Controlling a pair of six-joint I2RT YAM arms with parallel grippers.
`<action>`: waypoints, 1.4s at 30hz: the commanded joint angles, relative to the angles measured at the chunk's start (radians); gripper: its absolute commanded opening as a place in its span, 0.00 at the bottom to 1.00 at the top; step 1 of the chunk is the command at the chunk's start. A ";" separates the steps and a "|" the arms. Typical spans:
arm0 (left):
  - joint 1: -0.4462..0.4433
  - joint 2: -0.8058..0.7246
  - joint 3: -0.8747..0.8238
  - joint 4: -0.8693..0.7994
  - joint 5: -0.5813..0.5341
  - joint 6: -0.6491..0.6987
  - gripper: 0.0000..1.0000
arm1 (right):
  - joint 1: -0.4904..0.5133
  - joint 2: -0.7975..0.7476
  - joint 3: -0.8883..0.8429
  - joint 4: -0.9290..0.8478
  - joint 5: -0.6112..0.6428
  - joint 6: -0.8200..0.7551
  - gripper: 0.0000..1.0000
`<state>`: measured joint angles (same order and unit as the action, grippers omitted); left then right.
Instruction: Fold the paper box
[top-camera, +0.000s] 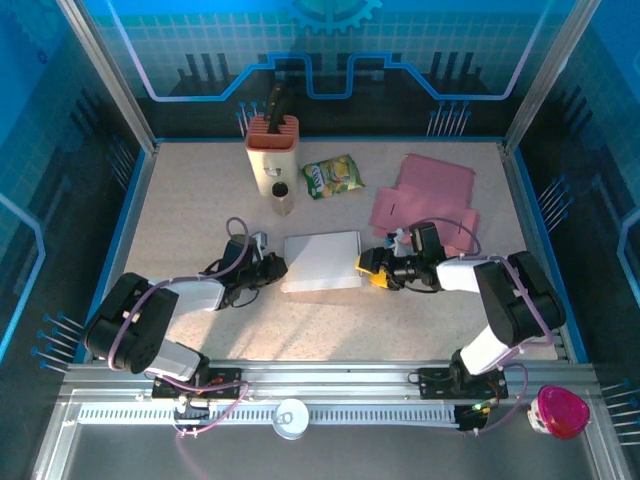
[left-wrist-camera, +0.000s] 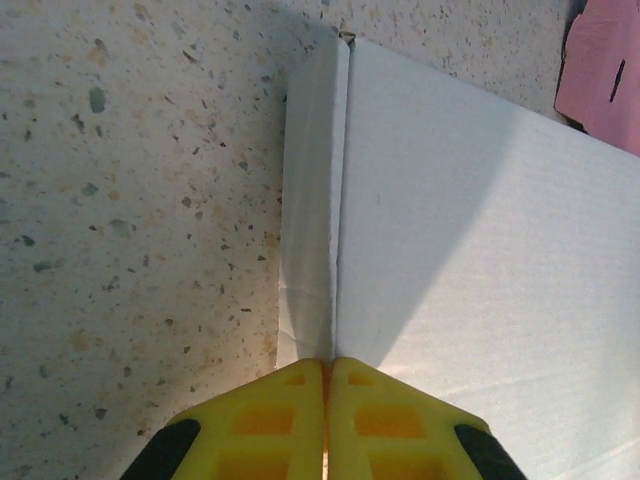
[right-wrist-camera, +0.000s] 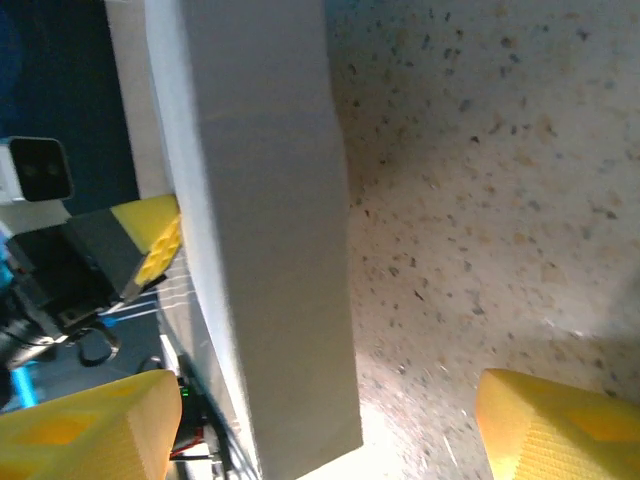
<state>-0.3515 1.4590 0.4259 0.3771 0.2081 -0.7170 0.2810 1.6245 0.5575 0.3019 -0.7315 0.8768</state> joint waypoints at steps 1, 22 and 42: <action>0.032 0.046 -0.047 -0.108 -0.020 0.008 0.07 | 0.042 0.124 0.033 0.289 -0.067 0.060 0.75; -0.063 -0.290 0.008 -0.306 -0.185 0.253 0.50 | 0.050 0.112 0.053 0.484 -0.073 0.317 0.33; -0.737 -0.103 0.135 0.132 -1.146 1.349 0.72 | -0.031 -0.232 0.128 -0.203 -0.102 0.271 0.26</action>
<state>-1.0805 1.3060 0.5217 0.3069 -0.7509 0.4335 0.2646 1.4193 0.6548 0.2565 -0.8268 1.1950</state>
